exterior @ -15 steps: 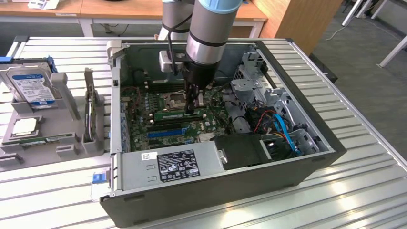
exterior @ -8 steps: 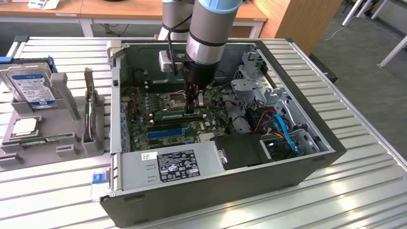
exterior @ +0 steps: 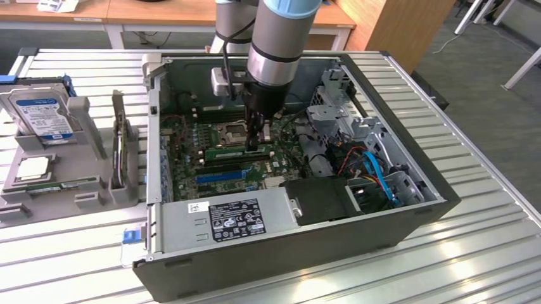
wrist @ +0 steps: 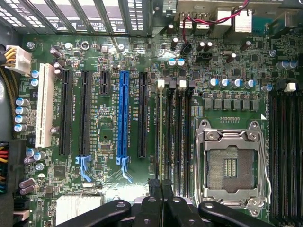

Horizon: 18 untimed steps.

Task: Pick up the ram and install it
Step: 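Insert the ram into the slot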

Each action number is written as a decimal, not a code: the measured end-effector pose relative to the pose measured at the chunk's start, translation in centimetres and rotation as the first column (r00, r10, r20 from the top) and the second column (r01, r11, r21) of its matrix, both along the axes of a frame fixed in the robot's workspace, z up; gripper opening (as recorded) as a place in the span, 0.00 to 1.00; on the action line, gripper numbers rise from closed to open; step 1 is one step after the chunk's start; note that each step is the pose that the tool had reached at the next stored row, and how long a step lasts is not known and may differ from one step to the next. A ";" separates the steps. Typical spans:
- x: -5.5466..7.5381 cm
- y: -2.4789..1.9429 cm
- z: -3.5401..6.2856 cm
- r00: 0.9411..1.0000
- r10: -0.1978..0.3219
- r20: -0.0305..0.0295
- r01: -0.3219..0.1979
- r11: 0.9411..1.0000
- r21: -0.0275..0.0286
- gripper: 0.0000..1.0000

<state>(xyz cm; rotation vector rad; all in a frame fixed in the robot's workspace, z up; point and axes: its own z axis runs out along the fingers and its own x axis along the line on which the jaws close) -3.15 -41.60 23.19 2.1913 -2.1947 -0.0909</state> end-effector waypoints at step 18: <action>0.0 0.00 -0.13 1.000 0.007 0.000 -0.007 1.000 0.000 0.11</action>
